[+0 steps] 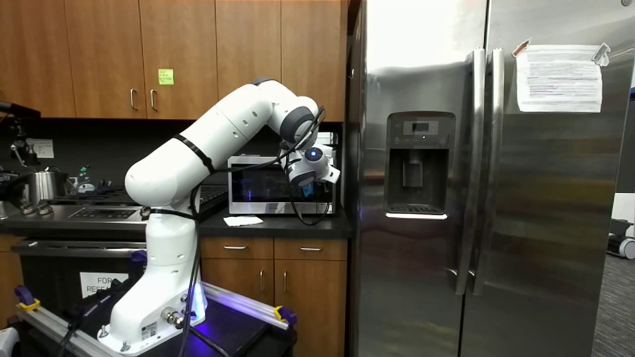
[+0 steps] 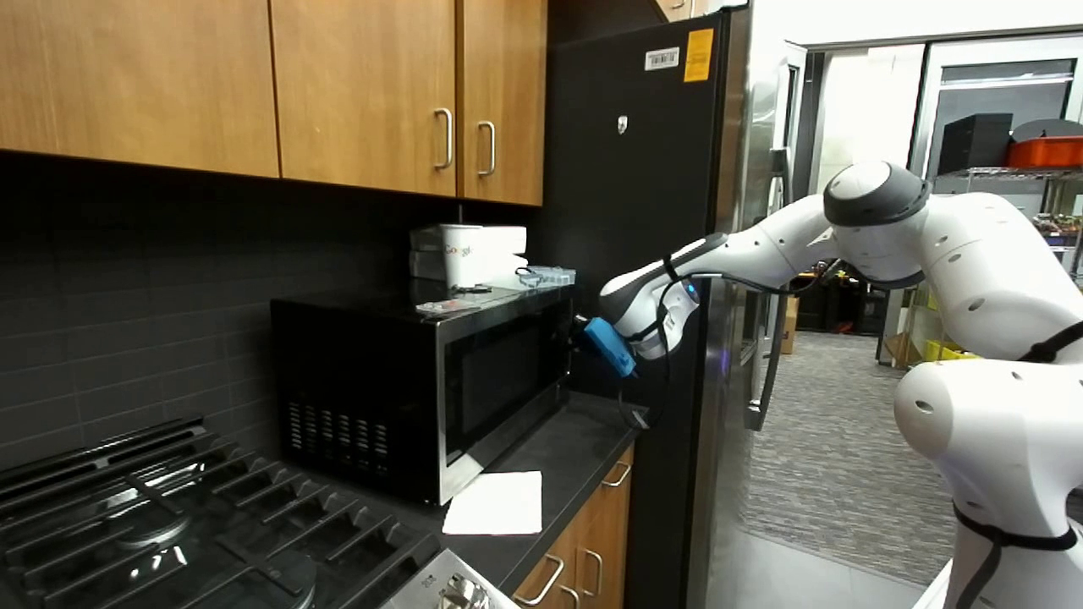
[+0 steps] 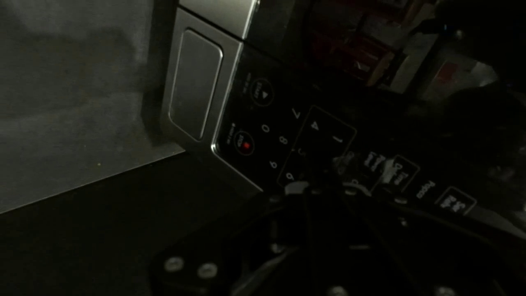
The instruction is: Press a button on the right side of the microwave
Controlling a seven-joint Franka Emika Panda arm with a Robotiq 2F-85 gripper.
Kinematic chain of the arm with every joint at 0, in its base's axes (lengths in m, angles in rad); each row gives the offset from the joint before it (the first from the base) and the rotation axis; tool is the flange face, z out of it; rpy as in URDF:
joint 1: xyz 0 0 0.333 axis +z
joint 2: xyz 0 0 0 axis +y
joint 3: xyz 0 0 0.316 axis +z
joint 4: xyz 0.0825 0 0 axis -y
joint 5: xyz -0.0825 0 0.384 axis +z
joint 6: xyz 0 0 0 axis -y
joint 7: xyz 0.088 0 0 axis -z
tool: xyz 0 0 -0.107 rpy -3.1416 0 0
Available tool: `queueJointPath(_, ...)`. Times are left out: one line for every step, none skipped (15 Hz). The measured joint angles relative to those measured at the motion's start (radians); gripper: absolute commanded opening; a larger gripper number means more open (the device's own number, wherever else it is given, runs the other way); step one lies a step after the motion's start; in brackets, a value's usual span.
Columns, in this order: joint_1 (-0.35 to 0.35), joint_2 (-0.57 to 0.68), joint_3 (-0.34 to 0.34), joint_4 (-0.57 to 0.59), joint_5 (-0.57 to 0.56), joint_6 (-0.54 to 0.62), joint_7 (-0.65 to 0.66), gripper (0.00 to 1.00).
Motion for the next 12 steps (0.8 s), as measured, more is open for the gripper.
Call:
queueJointPath(0.0,-0.001,0.0,0.001,0.002,-0.005,0.003,0.05)
queueJointPath(0.0,-0.001,0.0,0.004,0.002,-0.015,0.005,0.11)
queueJointPath(0.0,-0.001,-0.001,0.004,0.004,-0.018,0.006,0.17)
queueJointPath(0.0,-0.001,-0.002,0.004,0.006,-0.019,0.006,0.19)
queueJointPath(0.0,-0.002,-0.002,0.004,0.006,-0.019,0.006,0.19)
queueJointPath(-0.001,-0.002,-0.002,0.004,0.006,-0.019,0.006,0.19)
queueJointPath(-0.001,-0.002,-0.002,0.004,0.006,-0.019,0.006,0.19)
queueJointPath(-0.001,-0.002,-0.002,0.004,0.006,-0.019,0.006,0.19)
queueJointPath(-0.001,-0.002,-0.002,0.004,0.006,-0.019,0.006,0.19)
queueJointPath(-0.001,-0.002,-0.002,0.004,0.006,-0.019,0.006,0.19)
queueJointPath(-0.001,-0.002,-0.002,0.004,0.006,-0.019,0.006,0.19)
queueJointPath(-0.001,-0.002,-0.002,0.004,0.006,-0.019,0.006,0.19)
